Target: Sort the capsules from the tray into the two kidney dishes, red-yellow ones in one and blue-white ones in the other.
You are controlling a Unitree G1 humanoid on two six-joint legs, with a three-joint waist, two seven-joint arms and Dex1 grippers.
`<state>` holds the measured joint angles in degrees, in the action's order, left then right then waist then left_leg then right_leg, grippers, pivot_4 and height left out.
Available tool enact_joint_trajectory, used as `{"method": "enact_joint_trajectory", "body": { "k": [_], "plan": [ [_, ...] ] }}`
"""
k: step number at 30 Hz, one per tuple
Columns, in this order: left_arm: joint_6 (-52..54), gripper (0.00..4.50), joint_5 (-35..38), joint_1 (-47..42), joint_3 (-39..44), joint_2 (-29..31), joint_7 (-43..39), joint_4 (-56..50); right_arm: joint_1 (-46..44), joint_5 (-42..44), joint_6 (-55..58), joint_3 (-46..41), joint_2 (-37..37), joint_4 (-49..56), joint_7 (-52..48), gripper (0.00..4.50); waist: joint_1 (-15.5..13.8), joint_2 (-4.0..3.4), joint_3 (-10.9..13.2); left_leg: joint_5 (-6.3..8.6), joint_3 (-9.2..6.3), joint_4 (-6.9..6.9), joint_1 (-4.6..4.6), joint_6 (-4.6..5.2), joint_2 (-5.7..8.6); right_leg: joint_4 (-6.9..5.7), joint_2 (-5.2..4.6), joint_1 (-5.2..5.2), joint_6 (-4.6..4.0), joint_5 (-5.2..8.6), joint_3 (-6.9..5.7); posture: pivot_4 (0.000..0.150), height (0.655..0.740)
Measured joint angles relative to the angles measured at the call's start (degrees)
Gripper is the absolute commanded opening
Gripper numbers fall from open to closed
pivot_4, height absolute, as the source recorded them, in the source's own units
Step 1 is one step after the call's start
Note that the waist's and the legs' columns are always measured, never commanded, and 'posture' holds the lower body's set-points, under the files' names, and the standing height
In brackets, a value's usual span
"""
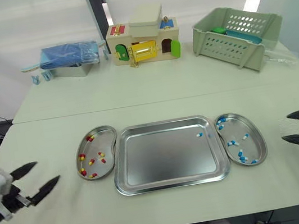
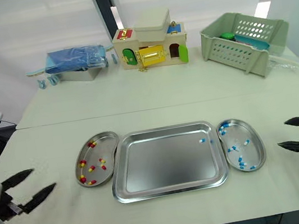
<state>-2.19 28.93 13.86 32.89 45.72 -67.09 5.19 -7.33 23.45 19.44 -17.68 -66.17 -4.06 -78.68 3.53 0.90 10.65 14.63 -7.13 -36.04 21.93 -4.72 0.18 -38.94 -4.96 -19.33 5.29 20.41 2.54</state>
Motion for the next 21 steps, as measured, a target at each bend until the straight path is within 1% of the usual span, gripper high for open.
{"method": "enact_joint_trajectory", "body": {
  "k": [2,7,9,13,15,18,21],
  "plan": [
    [0.07,4.50,0.68,2.00,-0.54,-1.91,-0.32,-4.69,-4.14,0.72,2.73,3.09,-0.88,2.98,-0.99,4.44,-0.16,0.00,0.00,0.00,-0.02,-0.02,0.00,0.00,-0.01,0.00,0.00,0.00,0.00,0.00,-0.02,0.150,0.7400],
    [-2.16,4.50,2.69,7.07,-4.93,-9.62,-0.81,-17.13,-18.89,1.40,13.70,16.34,-0.88,9.38,-2.63,4.44,-0.52,0.01,0.00,0.00,-0.04,-0.03,0.08,0.00,0.04,0.09,-0.06,-0.01,0.00,0.00,-0.05,0.150,0.7400],
    [-3.01,4.50,2.67,8.24,-7.17,-11.82,-0.44,-20.52,-22.42,0.36,14.83,20.05,0.04,10.71,-2.99,4.44,-0.64,0.01,0.00,0.00,-0.07,-0.01,0.09,0.00,0.05,0.11,-0.06,-0.01,0.00,0.00,-0.07,0.150,0.7400],
    [-7.51,4.50,2.40,11.75,-12.63,-18.47,0.15,-25.20,-31.53,-4.92,15.16,30.30,6.46,9.51,-3.28,4.44,-0.72,0.02,0.01,0.00,-0.08,-0.04,0.09,0.00,0.06,0.09,-0.06,-0.01,0.01,-0.01,-0.08,0.150,0.7400],
    [-9.84,4.50,2.15,12.17,-14.50,-19.63,0.06,-25.34,-34.09,-7.53,14.99,33.67,8.48,7.70,-3.22,4.44,-0.79,0.02,0.01,0.00,-0.09,-0.04,0.09,0.00,0.06,0.09,-0.05,-0.03,0.01,0.00,-0.09,0.150,0.7400],
    [-14.03,4.50,2.02,13.84,-17.63,-23.39,0.19,-26.66,-39.45,-13.34,12.78,39.25,12.96,3.72,-2.69,4.44,-0.81,0.02,0.01,0.00,-0.06,-0.05,0.11,0.00,0.09,0.13,-0.08,-0.03,0.01,-0.01,-0.06,0.150,0.7400],
    [-15.45,4.50,2.13,16.60,-20.79,-24.82,1.35,-29.52,-41.36,-17.49,9.30,42.97,15.79,0.41,-2.77,4.44,-0.57,0.03,0.01,0.00,-0.03,-0.01,0.15,0.00,0.12,0.24,-0.10,-0.05,0.01,-0.01,-0.03,0.150,0.7400]
  ]
}}
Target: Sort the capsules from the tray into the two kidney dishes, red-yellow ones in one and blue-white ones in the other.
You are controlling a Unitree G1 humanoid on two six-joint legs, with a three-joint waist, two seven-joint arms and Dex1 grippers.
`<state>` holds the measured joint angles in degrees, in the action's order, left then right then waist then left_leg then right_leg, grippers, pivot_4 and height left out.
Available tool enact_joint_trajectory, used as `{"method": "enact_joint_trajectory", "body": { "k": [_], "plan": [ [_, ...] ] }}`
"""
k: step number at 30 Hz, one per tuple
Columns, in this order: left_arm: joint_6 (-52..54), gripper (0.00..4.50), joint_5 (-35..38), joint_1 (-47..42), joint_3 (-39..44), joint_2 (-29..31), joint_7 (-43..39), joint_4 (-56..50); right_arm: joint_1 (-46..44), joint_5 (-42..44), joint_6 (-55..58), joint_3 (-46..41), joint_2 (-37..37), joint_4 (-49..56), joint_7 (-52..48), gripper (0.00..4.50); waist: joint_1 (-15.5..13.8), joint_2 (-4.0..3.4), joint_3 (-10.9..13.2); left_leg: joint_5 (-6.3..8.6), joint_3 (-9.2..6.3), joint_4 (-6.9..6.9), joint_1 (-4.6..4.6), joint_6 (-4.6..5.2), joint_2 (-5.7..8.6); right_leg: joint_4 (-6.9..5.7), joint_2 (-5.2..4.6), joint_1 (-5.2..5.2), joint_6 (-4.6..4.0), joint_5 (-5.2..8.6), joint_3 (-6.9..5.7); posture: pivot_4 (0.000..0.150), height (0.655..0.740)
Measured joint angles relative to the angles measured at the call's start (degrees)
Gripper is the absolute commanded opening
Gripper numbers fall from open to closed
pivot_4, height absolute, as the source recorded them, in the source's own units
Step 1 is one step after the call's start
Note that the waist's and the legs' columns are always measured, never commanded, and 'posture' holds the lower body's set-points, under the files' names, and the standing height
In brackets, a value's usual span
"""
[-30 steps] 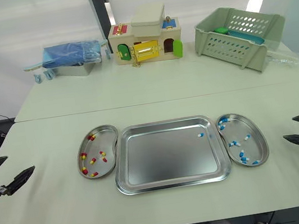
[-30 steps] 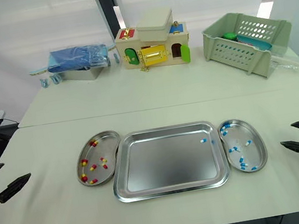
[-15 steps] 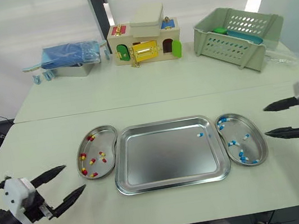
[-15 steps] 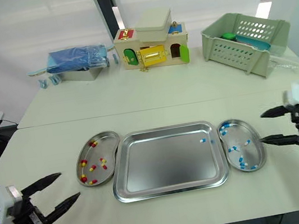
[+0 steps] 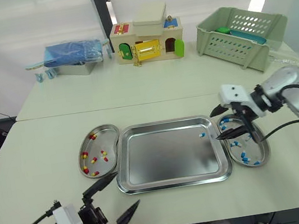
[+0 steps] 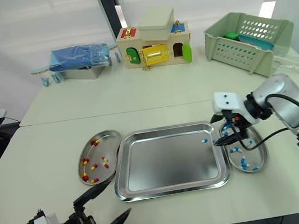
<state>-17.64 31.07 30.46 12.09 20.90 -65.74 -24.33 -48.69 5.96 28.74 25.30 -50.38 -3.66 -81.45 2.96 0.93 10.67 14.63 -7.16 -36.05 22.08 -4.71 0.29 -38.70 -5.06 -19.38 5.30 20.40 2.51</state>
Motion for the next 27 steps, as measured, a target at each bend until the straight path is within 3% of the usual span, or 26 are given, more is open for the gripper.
{"method": "enact_joint_trajectory", "body": {
  "k": [7,24,27],
  "plan": [
    [-4.75,4.50,-0.25,7.92,-7.13,-3.40,1.64,-2.56,-1.62,-5.59,-4.36,3.63,5.03,-7.84,-1.09,4.44,0.19,0.00,0.00,0.03,-0.05,-0.05,0.36,0.05,0.01,-0.08,-0.01,-0.36,0.02,-0.01,-0.05,0.150,0.7400],
    [-10.77,4.50,-1.12,6.69,-9.52,-1.59,3.68,0.21,-4.88,-15.93,-12.04,7.84,12.43,-15.24,-1.94,4.44,0.21,-0.01,0.00,0.02,-0.09,-0.10,0.36,0.04,0.01,-0.16,0.02,-0.38,0.02,-0.01,-0.07,0.150,0.7400],
    [-11.67,4.50,-1.12,7.03,-9.55,-0.81,3.75,0.26,-5.28,-17.26,-12.95,7.84,12.57,-16.03,-1.73,3.82,0.21,-0.01,-0.01,0.02,-0.10,-0.10,0.36,0.03,0.01,-0.17,0.02,-0.37,0.02,-0.01,-0.07,0.150,0.7400]
  ]
}}
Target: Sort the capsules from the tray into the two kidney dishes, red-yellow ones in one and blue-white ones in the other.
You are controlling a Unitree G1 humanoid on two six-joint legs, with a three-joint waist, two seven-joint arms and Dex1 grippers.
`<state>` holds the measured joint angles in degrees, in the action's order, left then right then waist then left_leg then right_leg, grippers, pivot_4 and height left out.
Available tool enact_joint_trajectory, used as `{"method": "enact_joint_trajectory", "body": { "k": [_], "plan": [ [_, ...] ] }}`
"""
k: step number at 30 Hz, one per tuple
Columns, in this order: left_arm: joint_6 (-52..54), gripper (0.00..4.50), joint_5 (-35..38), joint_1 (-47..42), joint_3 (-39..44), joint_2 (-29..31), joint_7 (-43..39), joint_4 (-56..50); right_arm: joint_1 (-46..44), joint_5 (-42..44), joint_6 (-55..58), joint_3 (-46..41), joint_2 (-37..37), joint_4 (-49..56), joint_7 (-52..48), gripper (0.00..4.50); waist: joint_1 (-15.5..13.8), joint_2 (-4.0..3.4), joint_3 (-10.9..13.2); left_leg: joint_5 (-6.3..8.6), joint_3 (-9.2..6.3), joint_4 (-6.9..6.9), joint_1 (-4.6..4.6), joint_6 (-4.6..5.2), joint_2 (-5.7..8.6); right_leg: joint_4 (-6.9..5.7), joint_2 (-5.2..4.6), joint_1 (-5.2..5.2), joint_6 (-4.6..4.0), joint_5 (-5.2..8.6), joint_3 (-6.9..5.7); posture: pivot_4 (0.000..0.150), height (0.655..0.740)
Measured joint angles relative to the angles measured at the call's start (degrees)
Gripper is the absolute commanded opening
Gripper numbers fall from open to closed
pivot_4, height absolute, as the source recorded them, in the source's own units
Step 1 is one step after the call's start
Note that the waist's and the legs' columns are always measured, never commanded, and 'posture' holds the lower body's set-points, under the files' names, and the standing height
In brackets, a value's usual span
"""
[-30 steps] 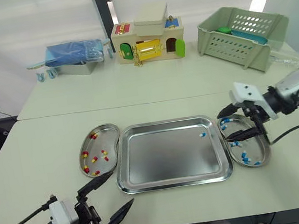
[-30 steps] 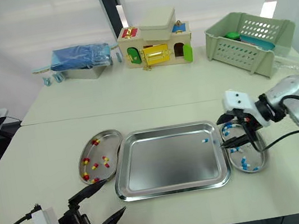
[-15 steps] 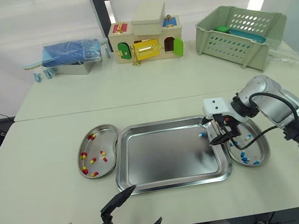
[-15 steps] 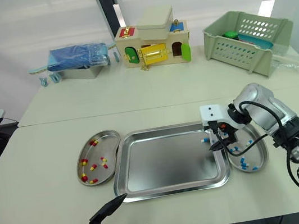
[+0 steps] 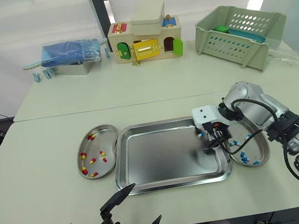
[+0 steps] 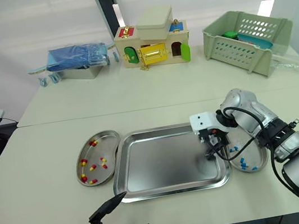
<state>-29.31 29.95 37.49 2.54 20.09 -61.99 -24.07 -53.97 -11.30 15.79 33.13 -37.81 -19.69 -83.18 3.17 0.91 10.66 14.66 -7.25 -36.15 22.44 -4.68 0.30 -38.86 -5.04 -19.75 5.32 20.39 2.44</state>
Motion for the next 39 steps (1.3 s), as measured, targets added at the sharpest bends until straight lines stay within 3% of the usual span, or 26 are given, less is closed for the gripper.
{"method": "enact_joint_trajectory", "body": {
  "k": [5,14,39],
  "plan": [
    [-0.28,4.50,0.02,0.08,-0.01,0.19,0.21,0.04,-0.05,-1.23,-0.83,-0.24,0.05,-0.15,0.35,2.20,-0.02,0.00,0.00,0.00,0.00,0.00,0.00,0.00,0.00,0.00,0.00,0.01,0.00,0.00,-0.01,0.150,0.7400],
    [-1.67,4.50,0.49,-0.27,-0.03,1.02,-0.38,2.24,-0.04,-1.55,-0.65,-0.50,0.25,0.00,0.25,0.02,0.00,0.00,0.00,0.00,0.00,0.00,0.00,0.00,0.00,0.00,0.00,0.01,0.00,0.00,-0.01,0.150,0.7400],
    [-2.42,4.50,1.66,-4.72,-0.53,3.44,-2.35,6.27,4.30,3.47,8.19,-4.98,-3.41,12.17,-1.30,0.02,-0.05,0.00,0.00,0.00,-0.03,0.00,0.01,0.00,0.00,-0.01,0.01,0.00,0.00,0.00,-0.02,0.150,0.7400]
  ]
}}
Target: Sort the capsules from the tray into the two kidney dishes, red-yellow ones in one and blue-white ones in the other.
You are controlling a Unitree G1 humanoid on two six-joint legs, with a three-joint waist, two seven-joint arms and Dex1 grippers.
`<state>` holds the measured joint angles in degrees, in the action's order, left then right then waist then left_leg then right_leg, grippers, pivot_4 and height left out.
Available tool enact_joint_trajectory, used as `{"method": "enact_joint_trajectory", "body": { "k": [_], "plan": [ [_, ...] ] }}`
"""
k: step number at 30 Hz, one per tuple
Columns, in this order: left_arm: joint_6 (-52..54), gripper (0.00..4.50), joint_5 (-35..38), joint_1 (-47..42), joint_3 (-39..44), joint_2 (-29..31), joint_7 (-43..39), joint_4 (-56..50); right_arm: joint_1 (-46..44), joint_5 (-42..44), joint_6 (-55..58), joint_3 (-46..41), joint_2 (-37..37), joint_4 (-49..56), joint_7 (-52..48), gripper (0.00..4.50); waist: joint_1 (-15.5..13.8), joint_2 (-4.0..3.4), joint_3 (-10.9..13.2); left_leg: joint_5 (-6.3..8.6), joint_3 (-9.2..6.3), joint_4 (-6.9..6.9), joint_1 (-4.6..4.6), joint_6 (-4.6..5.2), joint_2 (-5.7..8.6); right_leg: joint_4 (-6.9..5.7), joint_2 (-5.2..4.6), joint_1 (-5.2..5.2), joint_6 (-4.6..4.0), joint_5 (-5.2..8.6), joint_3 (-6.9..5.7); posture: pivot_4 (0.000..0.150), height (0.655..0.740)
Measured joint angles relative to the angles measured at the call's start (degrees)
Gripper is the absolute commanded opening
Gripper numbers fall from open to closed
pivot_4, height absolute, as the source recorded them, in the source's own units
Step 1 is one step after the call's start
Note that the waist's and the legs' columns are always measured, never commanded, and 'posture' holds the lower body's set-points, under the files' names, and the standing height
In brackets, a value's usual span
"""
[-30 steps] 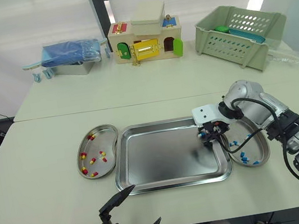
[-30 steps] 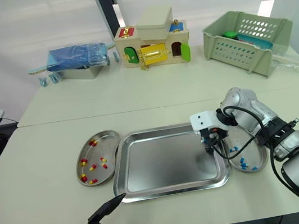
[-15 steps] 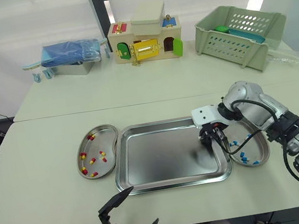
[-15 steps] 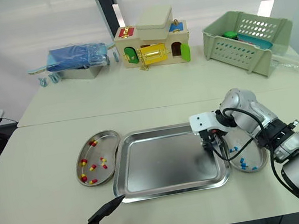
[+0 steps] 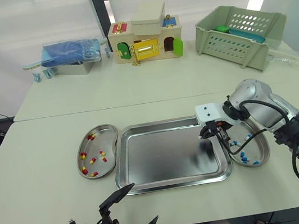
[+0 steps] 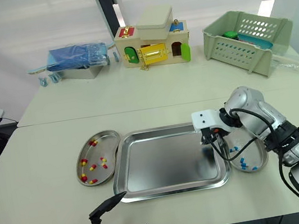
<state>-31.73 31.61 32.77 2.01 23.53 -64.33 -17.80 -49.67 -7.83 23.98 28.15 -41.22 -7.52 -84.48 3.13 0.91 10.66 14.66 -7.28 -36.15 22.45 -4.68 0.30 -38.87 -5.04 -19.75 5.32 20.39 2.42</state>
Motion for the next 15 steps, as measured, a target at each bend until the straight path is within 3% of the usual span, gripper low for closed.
{"method": "enact_joint_trajectory", "body": {
  "k": [15],
  "plan": [
    [0.77,4.50,3.20,-2.71,-0.47,3.30,-5.28,1.42,9.91,8.85,7.33,-11.71,-13.78,10.94,-0.35,0.02,-0.51,0.00,0.00,0.00,0.02,0.00,0.03,0.00,0.00,0.02,0.00,0.01,0.00,0.00,-0.01,0.150,0.7400]
  ]
}}
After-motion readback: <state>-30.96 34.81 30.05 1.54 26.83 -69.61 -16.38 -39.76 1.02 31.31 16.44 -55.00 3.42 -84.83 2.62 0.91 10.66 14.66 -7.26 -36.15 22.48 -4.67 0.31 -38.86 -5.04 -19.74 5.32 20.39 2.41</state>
